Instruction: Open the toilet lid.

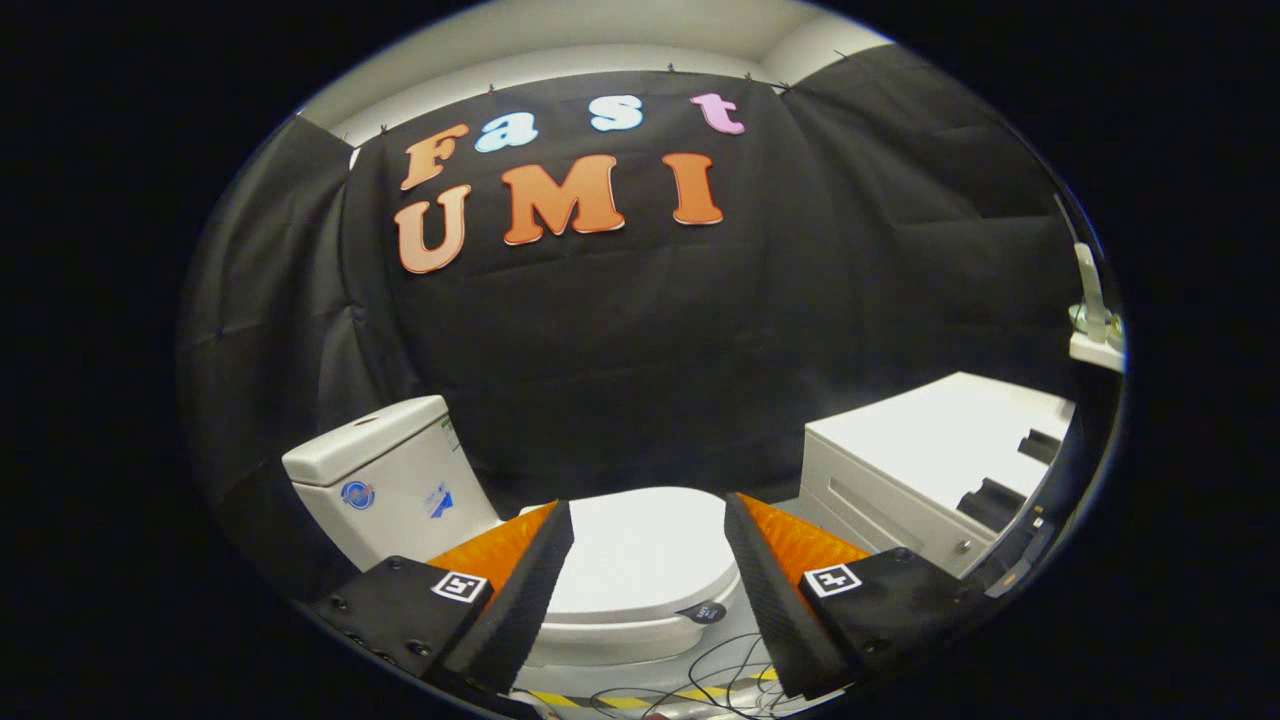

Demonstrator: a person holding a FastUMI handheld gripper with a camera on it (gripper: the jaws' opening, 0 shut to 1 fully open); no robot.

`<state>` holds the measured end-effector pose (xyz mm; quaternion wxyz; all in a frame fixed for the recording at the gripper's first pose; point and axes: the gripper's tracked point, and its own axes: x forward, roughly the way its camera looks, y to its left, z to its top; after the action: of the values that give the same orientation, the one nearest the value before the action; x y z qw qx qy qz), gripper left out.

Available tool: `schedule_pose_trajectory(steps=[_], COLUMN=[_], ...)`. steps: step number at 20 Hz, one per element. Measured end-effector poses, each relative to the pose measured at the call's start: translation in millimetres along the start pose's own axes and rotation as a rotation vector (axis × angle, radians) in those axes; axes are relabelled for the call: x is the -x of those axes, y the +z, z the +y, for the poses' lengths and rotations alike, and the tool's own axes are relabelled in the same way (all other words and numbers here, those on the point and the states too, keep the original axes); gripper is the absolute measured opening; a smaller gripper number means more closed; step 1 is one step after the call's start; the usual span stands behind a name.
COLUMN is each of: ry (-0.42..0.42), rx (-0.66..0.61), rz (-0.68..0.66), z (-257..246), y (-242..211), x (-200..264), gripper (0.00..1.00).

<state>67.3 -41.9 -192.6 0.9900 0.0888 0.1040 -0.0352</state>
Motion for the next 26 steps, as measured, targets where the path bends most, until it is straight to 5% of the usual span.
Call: schedule_pose_trajectory(steps=[5, 15, 26], ry=[-0.04, -0.084, -0.049], rx=[-0.167, -0.782, -1.003], rz=[0.077, 0.082, 0.073], z=[-35.8, -85.3, -105.1], y=[-78.7, -203.5, -259.0], x=[-45.8, -109.4, -131.6], gripper=[0.98, 0.96, 0.96])
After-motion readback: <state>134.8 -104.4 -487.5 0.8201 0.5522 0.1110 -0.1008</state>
